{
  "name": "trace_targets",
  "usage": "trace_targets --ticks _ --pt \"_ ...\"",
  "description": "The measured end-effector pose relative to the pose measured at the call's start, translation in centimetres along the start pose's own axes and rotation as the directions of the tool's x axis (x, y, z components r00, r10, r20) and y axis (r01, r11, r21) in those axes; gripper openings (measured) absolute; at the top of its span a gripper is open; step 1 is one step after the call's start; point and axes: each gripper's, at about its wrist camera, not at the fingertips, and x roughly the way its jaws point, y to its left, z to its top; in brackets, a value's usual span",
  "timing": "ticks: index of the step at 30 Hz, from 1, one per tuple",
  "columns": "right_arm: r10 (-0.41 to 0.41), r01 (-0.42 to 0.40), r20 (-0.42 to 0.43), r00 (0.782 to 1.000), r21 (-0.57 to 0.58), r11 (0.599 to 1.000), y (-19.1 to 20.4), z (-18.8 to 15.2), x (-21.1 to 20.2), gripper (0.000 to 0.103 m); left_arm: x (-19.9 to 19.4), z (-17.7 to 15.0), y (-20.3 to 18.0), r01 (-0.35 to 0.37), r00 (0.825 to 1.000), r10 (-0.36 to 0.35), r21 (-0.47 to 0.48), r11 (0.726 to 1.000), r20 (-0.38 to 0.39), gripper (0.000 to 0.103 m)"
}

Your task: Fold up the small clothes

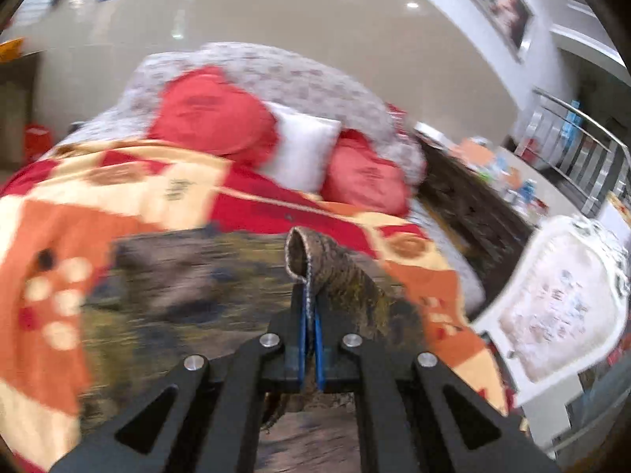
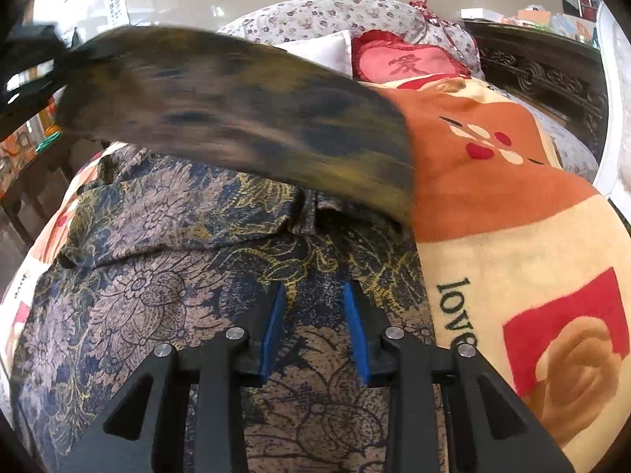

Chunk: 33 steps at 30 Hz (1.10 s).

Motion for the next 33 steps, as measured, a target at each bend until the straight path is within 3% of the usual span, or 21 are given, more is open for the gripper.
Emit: trace_targets --ticks 1,5,12,14,17,19,23,25,29,31,33 --pt "0.0 0.0 -0.004 1.0 0.001 1.0 -0.1 0.0 0.1 0.016 -0.4 -0.3 1.8 -0.051 0.999 0.051 -0.012 0.999 0.001 0.003" --pt "0.004 -0.004 -0.012 1.0 0.004 1.0 0.1 -0.1 0.1 0.016 -0.7 -1.5 6.5 -0.141 0.99 0.14 -0.068 0.988 -0.021 0.003" --pt "0.0 0.0 -0.019 1.0 0.006 1.0 0.2 0.0 0.4 0.016 2.0 -4.2 11.4 -0.199 0.975 0.19 -0.08 0.977 -0.117 0.007" --pt "-0.002 0.002 -0.02 1.0 0.009 1.0 0.1 0.0 0.4 0.016 2.5 -4.7 12.5 -0.258 0.96 0.246 -0.084 0.962 -0.134 0.027" --pt "-0.013 0.014 -0.028 1.0 0.014 1.0 0.1 0.3 0.4 0.016 0.9 -5.0 13.2 -0.362 0.931 0.352 -0.124 0.924 -0.095 0.044" --pt "-0.031 0.031 0.006 0.999 0.017 0.999 0.1 1.4 -0.7 0.016 0.0 -5.0 12.5 -0.401 0.916 0.399 -0.112 0.909 -0.044 0.051" --pt "-0.08 0.08 0.123 0.989 0.002 0.997 0.6 5.1 -2.2 0.016 1.1 -5.6 8.8 -0.387 0.922 0.386 0.008 0.922 0.037 0.069" --pt "-0.061 0.066 0.134 0.989 -0.034 0.997 1.4 7.0 -1.1 0.016 3.0 -6.0 7.2 -0.399 0.917 0.398 0.055 0.915 0.032 0.069" --pt "0.016 -0.007 0.062 0.998 -0.137 0.991 2.6 8.7 3.3 0.016 7.2 -6.6 7.7 -0.402 0.911 0.406 0.064 0.914 -0.071 0.069" --pt "-0.025 0.018 -0.044 0.999 -0.144 0.989 1.4 7.9 6.5 0.017 9.0 -7.9 9.2 -0.412 0.897 0.42 0.082 0.907 -0.137 0.067" --pt "0.025 -0.03 -0.046 0.999 -0.12 0.992 -0.2 7.0 7.2 0.022 9.2 -9.4 9.2 -0.409 0.901 0.425 0.152 0.9 -0.087 0.067"
